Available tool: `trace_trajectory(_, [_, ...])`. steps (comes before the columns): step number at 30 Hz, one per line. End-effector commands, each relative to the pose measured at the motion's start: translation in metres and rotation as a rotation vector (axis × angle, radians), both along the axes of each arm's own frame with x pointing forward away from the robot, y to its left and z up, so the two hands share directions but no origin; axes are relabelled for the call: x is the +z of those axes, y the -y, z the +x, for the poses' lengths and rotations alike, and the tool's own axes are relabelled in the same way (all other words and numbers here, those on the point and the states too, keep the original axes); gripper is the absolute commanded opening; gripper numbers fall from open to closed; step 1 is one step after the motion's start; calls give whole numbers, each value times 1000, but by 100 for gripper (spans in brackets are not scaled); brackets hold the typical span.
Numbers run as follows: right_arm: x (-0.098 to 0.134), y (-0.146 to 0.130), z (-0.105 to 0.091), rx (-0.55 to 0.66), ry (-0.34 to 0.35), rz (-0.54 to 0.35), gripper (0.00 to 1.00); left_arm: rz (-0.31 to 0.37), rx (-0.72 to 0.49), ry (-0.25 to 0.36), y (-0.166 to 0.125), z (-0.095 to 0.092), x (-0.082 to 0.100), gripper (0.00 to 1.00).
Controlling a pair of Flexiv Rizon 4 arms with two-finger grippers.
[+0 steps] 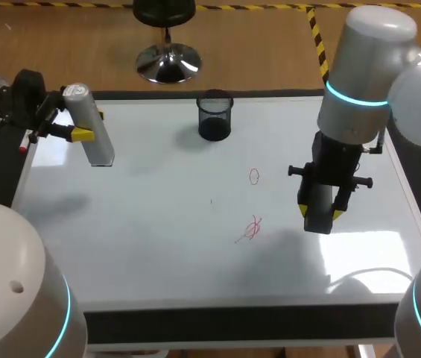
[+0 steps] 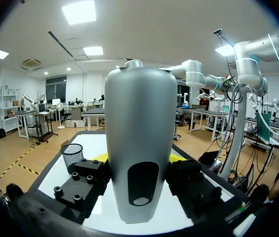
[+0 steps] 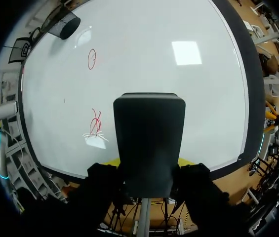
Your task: Pick up the inspection probe, press it on each red-marked spot on the whiteboard one by one, put down the probe, pick up the eraser, and wipe off all the red marks.
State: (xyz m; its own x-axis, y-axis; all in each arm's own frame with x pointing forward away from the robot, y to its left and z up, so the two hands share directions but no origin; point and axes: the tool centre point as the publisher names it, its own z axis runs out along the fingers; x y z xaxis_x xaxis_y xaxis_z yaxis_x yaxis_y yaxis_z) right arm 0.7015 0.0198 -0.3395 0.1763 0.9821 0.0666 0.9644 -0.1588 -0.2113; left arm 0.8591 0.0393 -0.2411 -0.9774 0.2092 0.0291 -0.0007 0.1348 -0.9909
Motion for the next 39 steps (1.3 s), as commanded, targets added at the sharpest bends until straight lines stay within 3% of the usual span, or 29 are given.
trace_trajectory(1, [3, 4, -2, 34, 19, 11, 0, -2, -3, 1, -1, 1, 0, 0])
trace_trajectory(35, [3, 4, -2, 34, 19, 11, 0, -2, -3, 1, -1, 1, 0, 0])
trace_trajectory(39, [3, 4, -2, 34, 19, 11, 0, -17, -1, -11, 2, -6, -2, 0])
